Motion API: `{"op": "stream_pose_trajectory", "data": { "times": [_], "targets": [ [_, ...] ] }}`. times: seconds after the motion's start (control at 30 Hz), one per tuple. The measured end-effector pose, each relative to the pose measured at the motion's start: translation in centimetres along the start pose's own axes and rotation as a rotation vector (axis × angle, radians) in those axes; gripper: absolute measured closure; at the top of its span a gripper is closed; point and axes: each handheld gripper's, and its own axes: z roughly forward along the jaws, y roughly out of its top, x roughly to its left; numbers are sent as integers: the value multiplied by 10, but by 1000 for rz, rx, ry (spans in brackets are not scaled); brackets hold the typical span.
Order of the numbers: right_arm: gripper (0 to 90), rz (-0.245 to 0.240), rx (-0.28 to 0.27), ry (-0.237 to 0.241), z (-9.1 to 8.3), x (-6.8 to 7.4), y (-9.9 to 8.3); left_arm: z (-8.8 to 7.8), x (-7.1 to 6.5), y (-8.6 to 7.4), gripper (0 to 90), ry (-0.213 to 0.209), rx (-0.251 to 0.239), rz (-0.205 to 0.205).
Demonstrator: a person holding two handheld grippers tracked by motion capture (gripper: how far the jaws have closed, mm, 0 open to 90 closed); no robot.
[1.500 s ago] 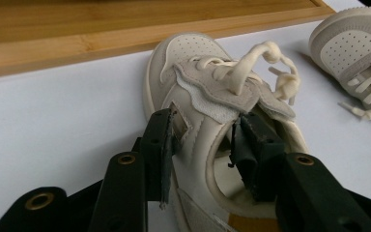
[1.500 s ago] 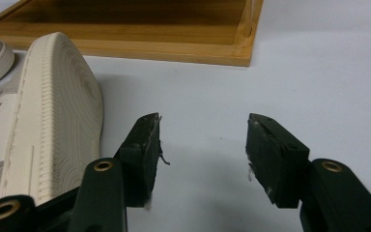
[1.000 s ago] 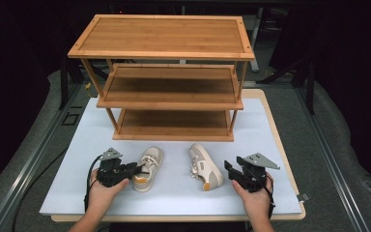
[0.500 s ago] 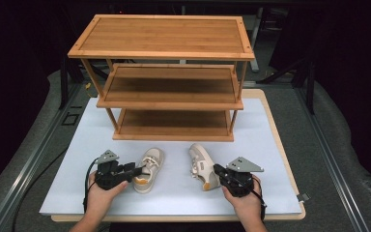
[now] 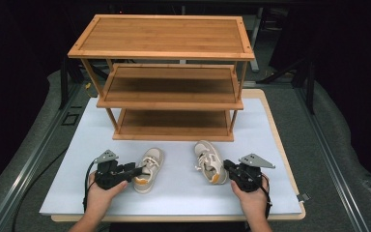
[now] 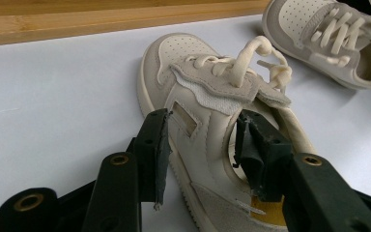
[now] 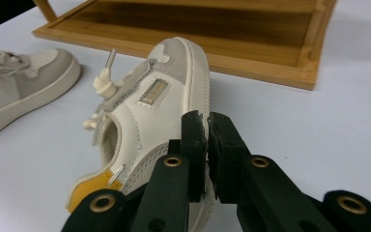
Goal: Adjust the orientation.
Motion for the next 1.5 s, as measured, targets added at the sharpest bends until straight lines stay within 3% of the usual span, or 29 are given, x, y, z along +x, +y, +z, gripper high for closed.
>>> {"op": "stream_pose_trajectory", "data": {
  "times": [0.13,0.27,0.33,0.43,0.6,0.7,0.77,0.9,0.93,1.17,1.23,1.33,1.5],
  "targets": [
    [855,30,11,-19,4,-10,-1,0,0,0,559,-1,0,4],
    [829,92,114,9,16,-26,-12,1,1,0,556,-7,1,1],
    [810,89,143,30,18,-27,-13,1,1,0,555,-7,0,0],
    [739,80,128,-4,16,-24,-10,1,1,0,555,-8,0,-1],
    [645,92,23,-41,3,-20,-3,1,1,0,562,-14,-2,-4],
    [608,117,-32,0,-2,-17,1,1,1,0,581,-28,3,-11],
    [585,123,-38,36,-1,-15,2,3,0,1,590,-42,5,-19],
    [559,106,-13,59,7,-9,2,3,-1,1,587,-39,6,-18],
    [543,117,22,74,15,-7,2,3,-2,1,587,-34,7,-23],
    [589,160,77,64,26,-10,1,5,-2,1,570,-42,2,-52],
    [623,190,85,79,25,-11,1,6,-1,0,573,-74,-6,-99],
    [643,186,106,81,24,-4,2,8,-3,0,578,-91,-14,-121],
    [668,141,134,127,26,13,3,11,-8,-1,591,-111,-3,-112]
  ]
}}
